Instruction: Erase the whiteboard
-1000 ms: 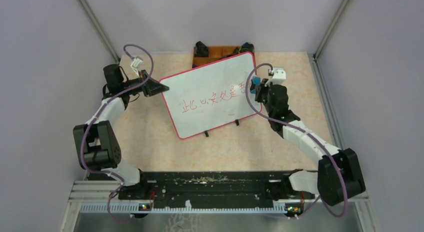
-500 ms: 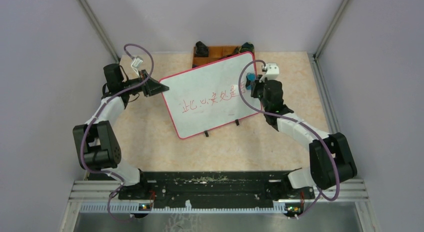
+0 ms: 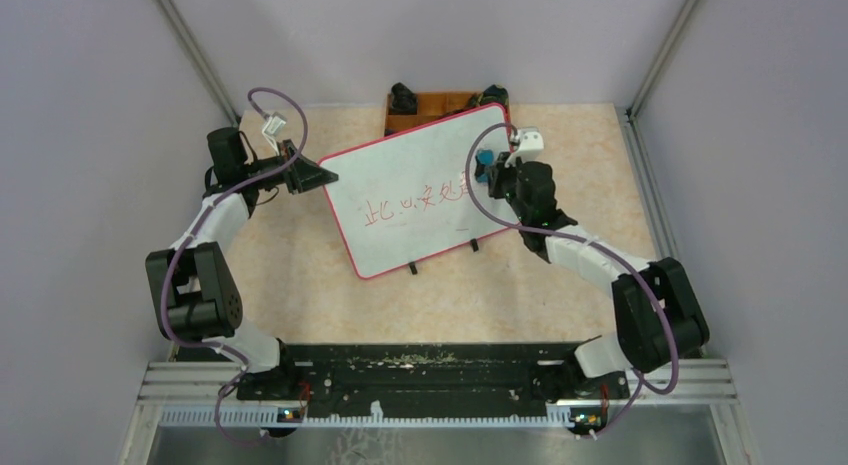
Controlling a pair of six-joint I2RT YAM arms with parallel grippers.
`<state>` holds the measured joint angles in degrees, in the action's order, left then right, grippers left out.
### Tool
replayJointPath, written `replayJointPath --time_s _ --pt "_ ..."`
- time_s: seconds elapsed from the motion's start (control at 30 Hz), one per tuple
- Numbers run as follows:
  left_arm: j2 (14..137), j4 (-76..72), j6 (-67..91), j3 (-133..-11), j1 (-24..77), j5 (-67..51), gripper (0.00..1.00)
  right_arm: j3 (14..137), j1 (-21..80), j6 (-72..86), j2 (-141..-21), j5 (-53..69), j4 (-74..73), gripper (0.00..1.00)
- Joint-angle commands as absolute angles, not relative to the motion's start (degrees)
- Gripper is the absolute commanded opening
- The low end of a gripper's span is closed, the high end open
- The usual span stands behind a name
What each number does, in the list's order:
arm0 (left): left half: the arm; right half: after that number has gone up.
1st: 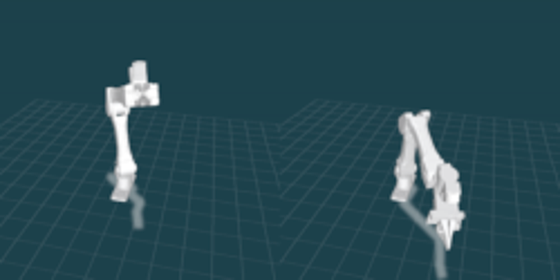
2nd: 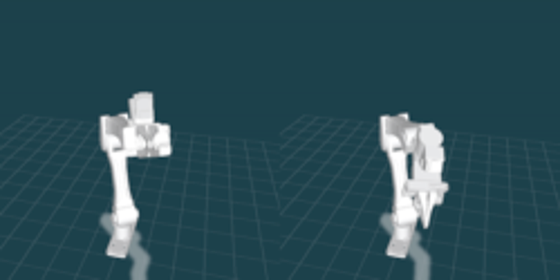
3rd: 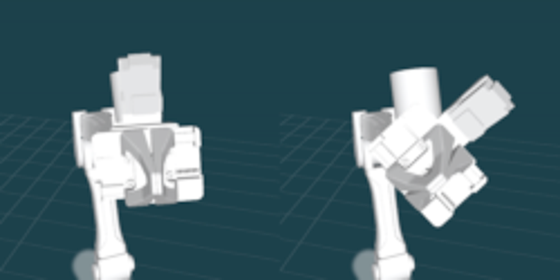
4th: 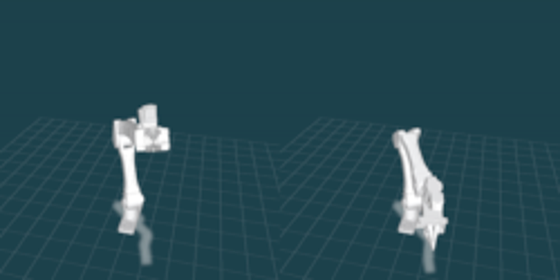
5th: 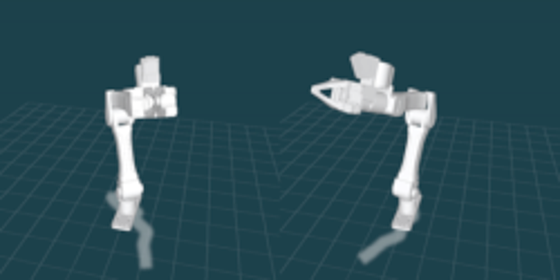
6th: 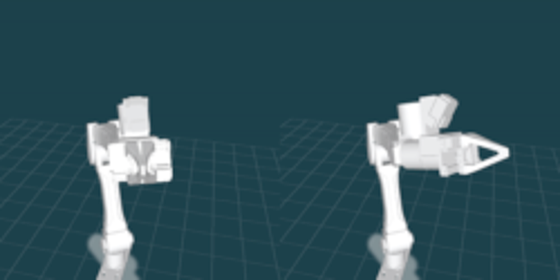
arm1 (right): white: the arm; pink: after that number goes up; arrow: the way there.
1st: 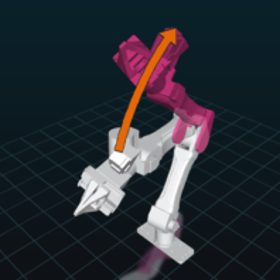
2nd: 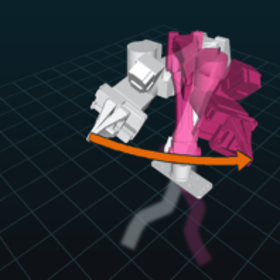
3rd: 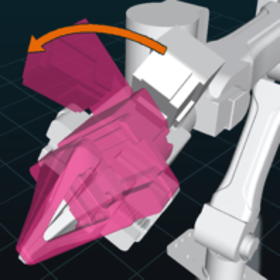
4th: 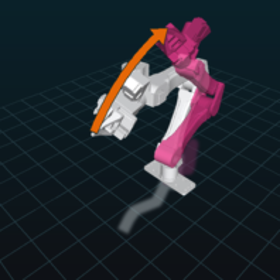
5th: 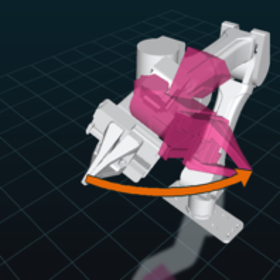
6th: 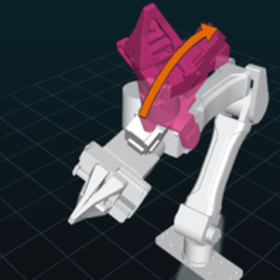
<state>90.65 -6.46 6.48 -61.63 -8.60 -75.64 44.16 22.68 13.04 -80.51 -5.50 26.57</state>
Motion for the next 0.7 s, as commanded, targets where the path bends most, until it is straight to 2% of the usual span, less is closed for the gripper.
replayJointPath --time_s 0.0,0.67 --pt "91.41 -4.87 1.87 -62.05 -7.68 -72.72 0.00 48.92 27.99 12.31 -82.95 -6.56 28.22 0.00" --pt "90.06 -3.11 0.40 -62.05 -7.04 -72.09 0.00 57.38 49.86 11.16 -92.69 -16.00 26.46 0.00"
